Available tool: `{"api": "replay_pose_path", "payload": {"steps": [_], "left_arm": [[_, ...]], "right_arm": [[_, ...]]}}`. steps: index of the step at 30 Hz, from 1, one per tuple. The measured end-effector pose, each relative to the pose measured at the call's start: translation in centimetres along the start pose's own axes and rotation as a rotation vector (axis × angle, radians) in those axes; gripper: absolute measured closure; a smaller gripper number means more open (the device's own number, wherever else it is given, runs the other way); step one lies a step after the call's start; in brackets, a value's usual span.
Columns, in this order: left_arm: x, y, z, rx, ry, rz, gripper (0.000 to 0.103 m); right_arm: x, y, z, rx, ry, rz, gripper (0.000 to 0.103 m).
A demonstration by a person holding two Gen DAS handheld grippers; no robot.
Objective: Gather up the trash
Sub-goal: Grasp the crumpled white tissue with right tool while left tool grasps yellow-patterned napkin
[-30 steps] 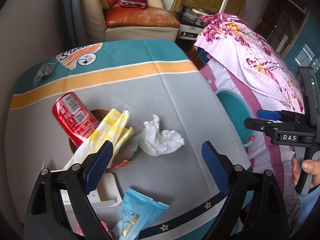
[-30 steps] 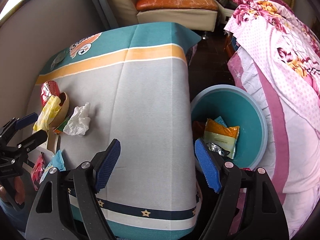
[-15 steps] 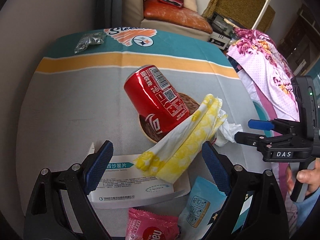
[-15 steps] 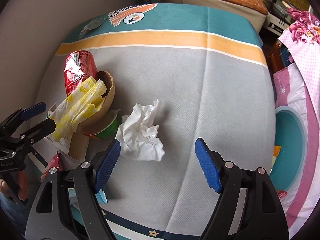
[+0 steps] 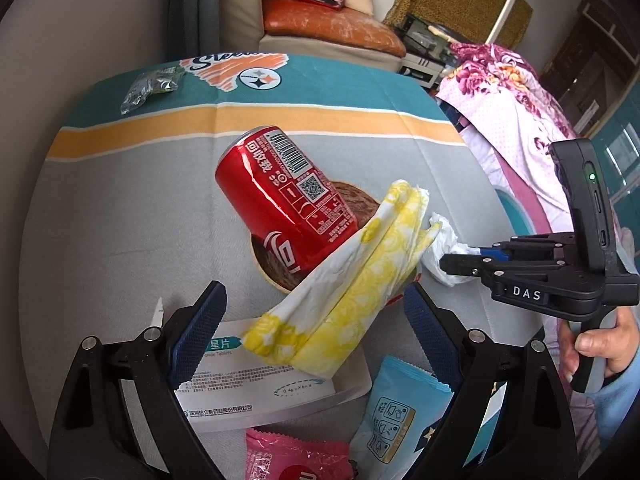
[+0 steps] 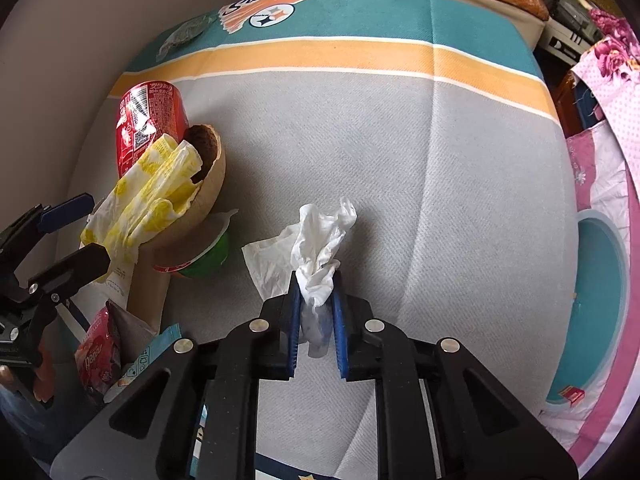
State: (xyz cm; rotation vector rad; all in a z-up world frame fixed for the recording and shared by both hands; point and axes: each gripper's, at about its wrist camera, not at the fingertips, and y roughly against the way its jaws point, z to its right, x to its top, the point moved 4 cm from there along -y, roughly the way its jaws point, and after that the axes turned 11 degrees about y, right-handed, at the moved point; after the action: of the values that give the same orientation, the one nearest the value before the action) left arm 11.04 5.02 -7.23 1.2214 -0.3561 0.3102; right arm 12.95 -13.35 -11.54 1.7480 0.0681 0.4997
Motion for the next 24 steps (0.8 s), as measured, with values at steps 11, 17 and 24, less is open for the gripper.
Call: {"api": "replay_pose_path", "payload": {"steps": [11,17,24], "left_arm": [[-0.7,-1.2,1.8,0.052,-0.038,-0.012,0.029],[-1.4,-1.2,2.3,0.088,-0.041,-0.005,0.063],[-1.4,0.5,2.7,0.098,-0.018,0.027,0.086]], "right_arm": [[-2.1,2.9,2.6,-0.006,-0.053,0.052,0.089],[-3.2,4.0,3.4,-0.003,-0.073,0.077,0.089],[-4.3,5.1,4.3,0.007,-0.097,0.110,0.089]]}}
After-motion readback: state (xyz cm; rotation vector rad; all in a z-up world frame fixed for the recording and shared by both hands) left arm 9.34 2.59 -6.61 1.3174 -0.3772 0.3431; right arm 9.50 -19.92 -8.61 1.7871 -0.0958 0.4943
